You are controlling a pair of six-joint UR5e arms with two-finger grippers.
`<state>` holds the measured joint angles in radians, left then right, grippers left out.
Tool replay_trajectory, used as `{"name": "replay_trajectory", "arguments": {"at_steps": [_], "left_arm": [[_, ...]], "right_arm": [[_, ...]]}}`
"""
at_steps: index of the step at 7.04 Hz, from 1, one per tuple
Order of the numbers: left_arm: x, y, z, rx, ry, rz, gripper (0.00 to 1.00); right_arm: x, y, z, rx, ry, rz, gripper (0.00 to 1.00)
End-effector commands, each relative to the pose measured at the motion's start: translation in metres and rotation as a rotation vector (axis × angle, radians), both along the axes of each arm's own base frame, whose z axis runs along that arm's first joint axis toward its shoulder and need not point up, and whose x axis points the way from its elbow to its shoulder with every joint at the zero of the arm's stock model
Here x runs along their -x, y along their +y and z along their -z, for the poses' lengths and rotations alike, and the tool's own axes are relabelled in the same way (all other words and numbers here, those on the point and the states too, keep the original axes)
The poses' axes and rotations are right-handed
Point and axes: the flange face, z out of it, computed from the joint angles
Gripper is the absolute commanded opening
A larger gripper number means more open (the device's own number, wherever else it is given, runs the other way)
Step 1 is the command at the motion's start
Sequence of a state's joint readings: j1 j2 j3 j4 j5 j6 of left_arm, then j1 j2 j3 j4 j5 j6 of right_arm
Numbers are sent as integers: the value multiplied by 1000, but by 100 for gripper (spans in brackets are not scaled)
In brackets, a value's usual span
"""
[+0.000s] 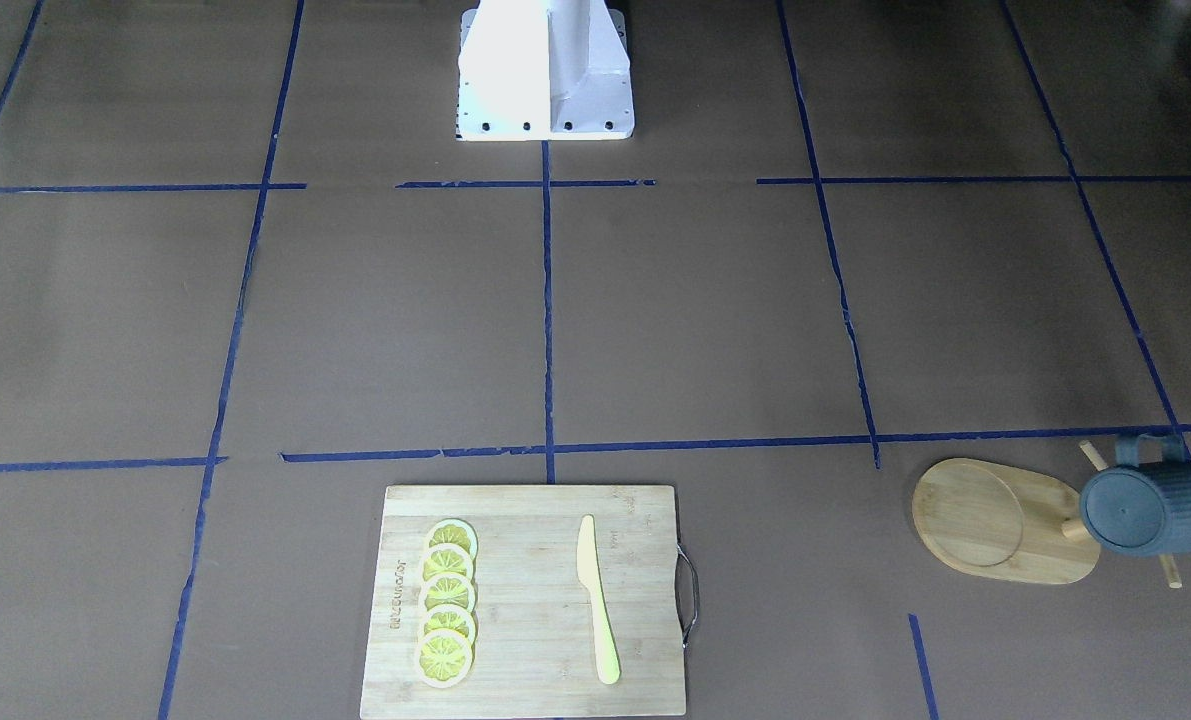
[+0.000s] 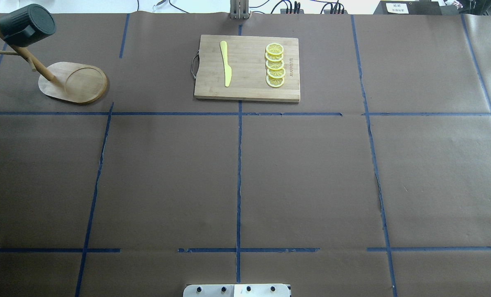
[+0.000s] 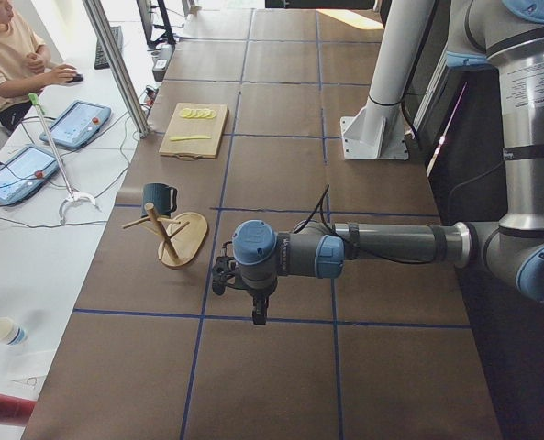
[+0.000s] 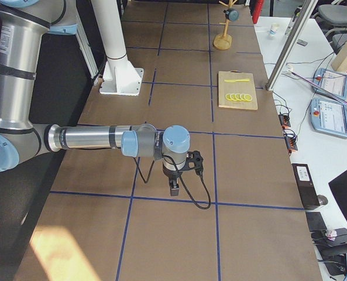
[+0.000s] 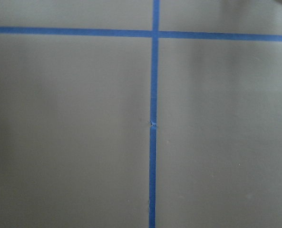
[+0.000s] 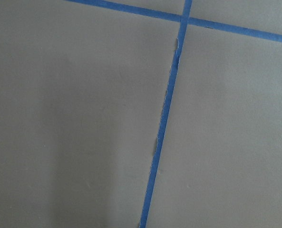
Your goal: Hang cup on storage rack
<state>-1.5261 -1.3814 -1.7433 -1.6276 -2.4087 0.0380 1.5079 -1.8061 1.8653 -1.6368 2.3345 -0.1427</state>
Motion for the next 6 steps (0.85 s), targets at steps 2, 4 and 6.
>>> {"name": "replay_trajectory", "arguments": {"at_steps": [2, 4, 6], "left_arm": [[1, 21, -25, -74, -1, -119, 100], [3, 34, -35, -52, -3, -116, 100], [3, 33, -28, -66, 0, -112, 100]], "right_arm": [[0, -1, 1, -2, 1, 0, 100], [0, 0, 0, -1, 1, 0, 100], [0, 0, -1, 1, 1, 0, 100]]}}
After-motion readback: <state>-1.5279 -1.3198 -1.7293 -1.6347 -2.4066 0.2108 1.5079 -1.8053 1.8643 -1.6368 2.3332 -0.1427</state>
